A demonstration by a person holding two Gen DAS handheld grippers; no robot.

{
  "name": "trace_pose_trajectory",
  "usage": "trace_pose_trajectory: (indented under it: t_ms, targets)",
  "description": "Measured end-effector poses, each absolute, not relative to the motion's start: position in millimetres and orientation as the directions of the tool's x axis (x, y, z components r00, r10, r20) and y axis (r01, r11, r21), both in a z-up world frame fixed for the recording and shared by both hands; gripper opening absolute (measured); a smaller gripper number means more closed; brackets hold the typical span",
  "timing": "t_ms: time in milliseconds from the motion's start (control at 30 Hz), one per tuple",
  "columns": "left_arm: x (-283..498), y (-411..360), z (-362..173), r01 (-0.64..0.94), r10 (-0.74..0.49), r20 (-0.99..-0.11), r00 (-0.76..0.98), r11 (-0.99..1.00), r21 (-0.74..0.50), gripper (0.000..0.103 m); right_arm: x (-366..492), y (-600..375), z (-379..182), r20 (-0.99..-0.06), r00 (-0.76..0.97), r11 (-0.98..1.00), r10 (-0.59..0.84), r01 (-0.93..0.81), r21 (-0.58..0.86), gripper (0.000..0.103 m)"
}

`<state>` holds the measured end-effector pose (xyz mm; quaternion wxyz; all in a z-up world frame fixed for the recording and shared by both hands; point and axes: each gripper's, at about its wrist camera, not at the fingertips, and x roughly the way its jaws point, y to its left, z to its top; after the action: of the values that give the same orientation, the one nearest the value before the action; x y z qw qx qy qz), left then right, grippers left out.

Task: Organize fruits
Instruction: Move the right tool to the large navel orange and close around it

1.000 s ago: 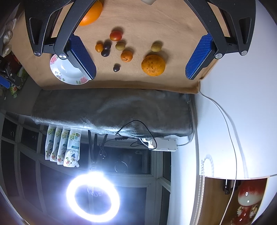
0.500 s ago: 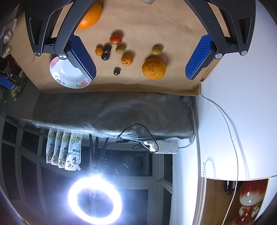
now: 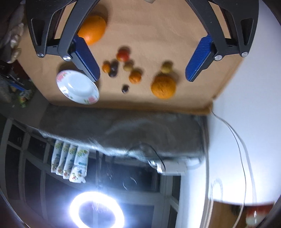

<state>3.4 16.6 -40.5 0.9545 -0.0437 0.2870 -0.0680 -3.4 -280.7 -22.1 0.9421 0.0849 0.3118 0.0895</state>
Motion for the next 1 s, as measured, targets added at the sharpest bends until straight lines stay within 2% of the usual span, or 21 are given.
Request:
trace_pose_trajectory:
  t_ms: [100, 267, 400, 600, 733, 867, 1000]
  targets:
    - [5, 20, -54, 0.134, -0.219, -0.592, 0.776, 0.974, -0.184, 0.089, 0, -277, -32, -0.596, 0.749, 0.951, 0.29, -0.157, 0.266, 0.103]
    - [1, 18, -80, 0.18, -0.308, -0.654, 0.691, 0.949, -0.258, 0.088, 8, -267, -56, -0.637, 0.655, 0.908, 0.408, -0.217, 0.358, 0.102]
    - [-4, 8, -95, 0.227, -0.373, -0.689, 0.622, 0.927, -0.298, 0.081, 16, -258, -73, -0.661, 0.584, 0.878, 0.472, -0.241, 0.413, 0.095]
    - [-13, -11, -110, 0.294, -0.455, -0.717, 0.528, 0.89, -0.348, 0.08, 24, -241, -87, -0.678, 0.494, 0.838, 0.544, -0.281, 0.468, 0.091]
    - [-14, -21, -120, 0.316, -0.483, -0.728, 0.486, 0.874, -0.369, 0.072, 27, -231, -99, -0.682, 0.428, 0.805, 0.593, -0.3, 0.511, 0.089]
    - [-12, -27, -124, 0.333, -0.514, -0.727, 0.455, 0.856, -0.396, 0.072, 30, -223, -108, -0.691, 0.384, 0.791, 0.612, -0.304, 0.532, 0.088]
    - [-11, -33, -129, 0.347, -0.523, -0.735, 0.433, 0.849, -0.399, 0.071, 33, -216, -118, -0.691, 0.337, 0.769, 0.639, -0.306, 0.562, 0.083]
